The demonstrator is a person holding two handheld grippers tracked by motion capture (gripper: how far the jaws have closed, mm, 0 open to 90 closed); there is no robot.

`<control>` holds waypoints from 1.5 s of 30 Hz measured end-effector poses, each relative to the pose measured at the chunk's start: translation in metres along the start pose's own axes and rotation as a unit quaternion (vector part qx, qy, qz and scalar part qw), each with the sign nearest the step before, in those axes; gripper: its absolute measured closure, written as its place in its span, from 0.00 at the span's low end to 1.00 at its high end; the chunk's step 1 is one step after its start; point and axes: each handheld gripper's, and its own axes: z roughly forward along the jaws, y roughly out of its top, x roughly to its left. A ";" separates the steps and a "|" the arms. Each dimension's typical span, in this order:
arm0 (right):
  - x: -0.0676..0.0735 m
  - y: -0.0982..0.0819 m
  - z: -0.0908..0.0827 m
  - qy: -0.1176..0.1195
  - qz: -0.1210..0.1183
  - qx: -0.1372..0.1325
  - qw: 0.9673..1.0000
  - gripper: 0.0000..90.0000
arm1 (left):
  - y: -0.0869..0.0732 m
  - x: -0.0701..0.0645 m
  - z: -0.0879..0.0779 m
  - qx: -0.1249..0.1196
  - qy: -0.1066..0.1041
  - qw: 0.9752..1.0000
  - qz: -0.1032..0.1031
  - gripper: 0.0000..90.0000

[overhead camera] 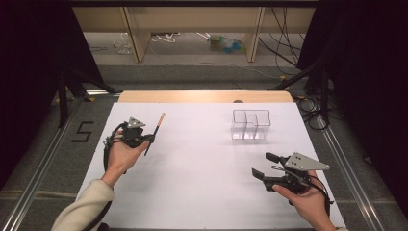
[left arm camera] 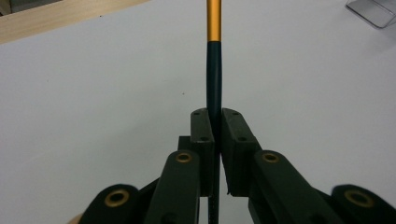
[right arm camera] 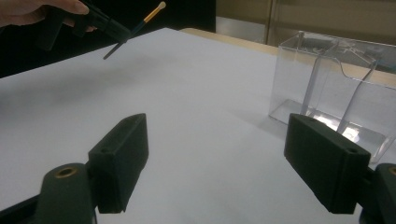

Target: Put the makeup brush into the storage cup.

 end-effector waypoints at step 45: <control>0.000 0.001 0.001 0.003 0.015 -0.004 1.000 0.25 | -0.011 -0.024 -0.019 -0.125 -0.028 0.992 0.001 0.93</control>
